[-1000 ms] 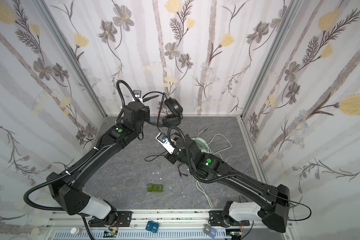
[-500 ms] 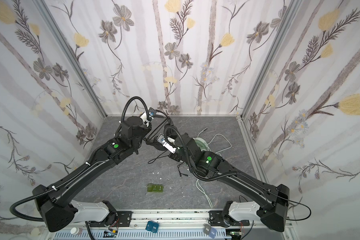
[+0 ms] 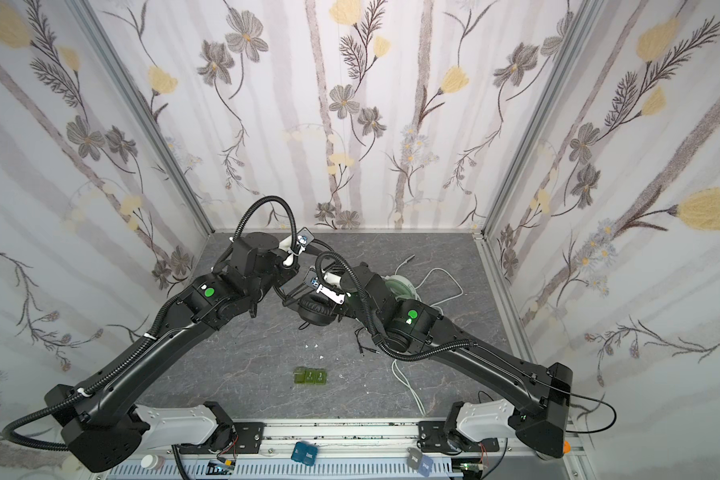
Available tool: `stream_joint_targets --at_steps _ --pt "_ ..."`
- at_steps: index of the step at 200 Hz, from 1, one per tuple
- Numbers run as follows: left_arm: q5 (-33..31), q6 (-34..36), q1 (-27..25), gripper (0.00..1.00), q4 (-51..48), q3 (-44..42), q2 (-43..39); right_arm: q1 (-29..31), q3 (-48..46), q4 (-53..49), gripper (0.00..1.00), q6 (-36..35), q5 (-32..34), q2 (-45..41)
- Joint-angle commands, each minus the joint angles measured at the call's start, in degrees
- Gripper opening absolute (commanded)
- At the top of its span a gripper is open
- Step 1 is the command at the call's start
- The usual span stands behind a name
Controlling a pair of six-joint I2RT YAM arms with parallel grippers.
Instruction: Wrap the headphones
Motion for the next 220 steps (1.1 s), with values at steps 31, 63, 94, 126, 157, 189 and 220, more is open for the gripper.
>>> stream_joint_targets --at_steps 31,63,94,126,157,189,220 --pt "0.54 0.80 -0.38 0.00 -1.74 0.43 -0.30 0.48 4.19 3.80 0.00 2.03 -0.44 -0.66" --pt "0.37 0.33 -0.84 0.00 -1.51 0.58 0.05 2.03 4.55 4.03 0.00 2.02 -1.83 -0.18" --pt "0.61 -0.47 -1.22 0.00 -1.30 0.62 -0.04 2.31 4.36 6.16 0.00 6.01 -6.45 -0.79" --pt "2.30 -1.90 -1.43 0.00 -1.21 0.62 -0.74 2.30 3.54 8.97 0.00 10.80 -8.91 -1.71" --pt "2.73 -2.52 -1.90 0.00 -1.30 0.62 -0.74 2.03 3.03 9.24 0.00 14.22 -6.78 -1.74" --pt "2.33 -2.66 -2.97 0.00 -1.91 0.60 -2.29 1.52 2.12 9.29 0.00 15.14 -6.11 -2.66" --pt "2.02 -2.59 -3.66 0.00 -2.15 0.62 -2.59 1.52 1.90 8.28 0.00 14.82 -2.33 -2.93"
